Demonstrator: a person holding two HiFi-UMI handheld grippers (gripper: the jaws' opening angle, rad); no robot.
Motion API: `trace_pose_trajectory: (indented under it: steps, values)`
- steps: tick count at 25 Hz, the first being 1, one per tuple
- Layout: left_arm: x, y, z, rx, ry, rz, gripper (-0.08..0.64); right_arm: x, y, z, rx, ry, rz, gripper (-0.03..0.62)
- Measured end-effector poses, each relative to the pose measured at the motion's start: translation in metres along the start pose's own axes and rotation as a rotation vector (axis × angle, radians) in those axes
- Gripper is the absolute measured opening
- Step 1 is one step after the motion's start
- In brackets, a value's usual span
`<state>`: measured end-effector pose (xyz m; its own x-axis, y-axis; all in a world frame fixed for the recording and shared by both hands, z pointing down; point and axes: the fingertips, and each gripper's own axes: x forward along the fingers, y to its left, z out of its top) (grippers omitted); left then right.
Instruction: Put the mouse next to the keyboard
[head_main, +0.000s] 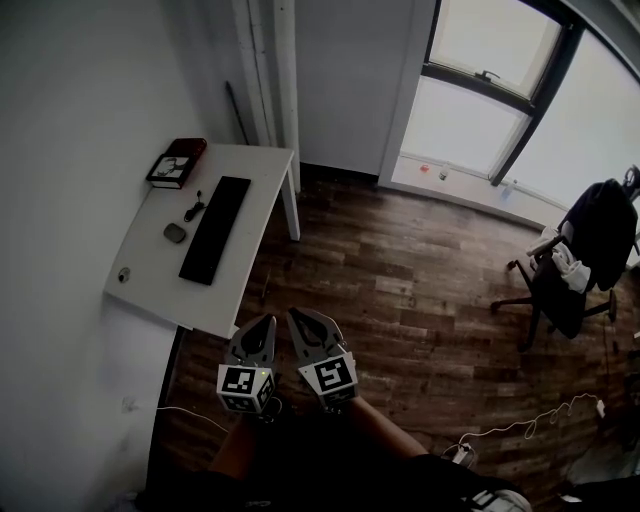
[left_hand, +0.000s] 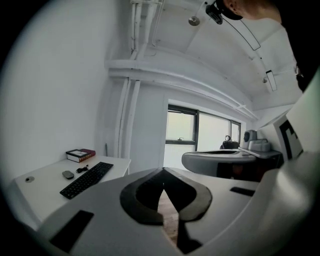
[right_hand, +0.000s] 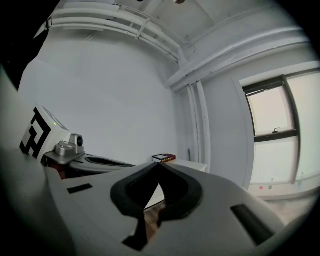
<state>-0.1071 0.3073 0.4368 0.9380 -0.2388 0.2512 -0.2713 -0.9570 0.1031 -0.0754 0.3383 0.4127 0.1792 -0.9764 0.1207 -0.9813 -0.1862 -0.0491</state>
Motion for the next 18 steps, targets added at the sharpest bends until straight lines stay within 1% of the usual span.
trace_pose_trajectory:
  steps: [3, 6, 9, 13, 18]
  values:
    - [-0.010, 0.002, -0.005, -0.025, -0.005, 0.016, 0.003, 0.001, 0.004, -0.001, -0.005, 0.007, 0.010, 0.021]
    - [-0.014, 0.016, -0.022, -0.056, 0.019, 0.034, 0.003, 0.010, 0.012, -0.010, -0.004, 0.023, 0.023, 0.021]
    - [-0.014, 0.031, -0.027, -0.077, 0.025, 0.047, 0.003, 0.025, 0.019, -0.020, 0.015, 0.058, 0.040, 0.021]
    - [-0.012, 0.070, -0.031, -0.093, 0.037, 0.092, 0.003, 0.054, 0.033, -0.021, -0.026, 0.087, 0.085, 0.021]
    - [0.001, 0.108, -0.041, -0.170, 0.045, 0.142, 0.003, 0.094, 0.031, -0.027, -0.031, 0.150, 0.125, 0.021]
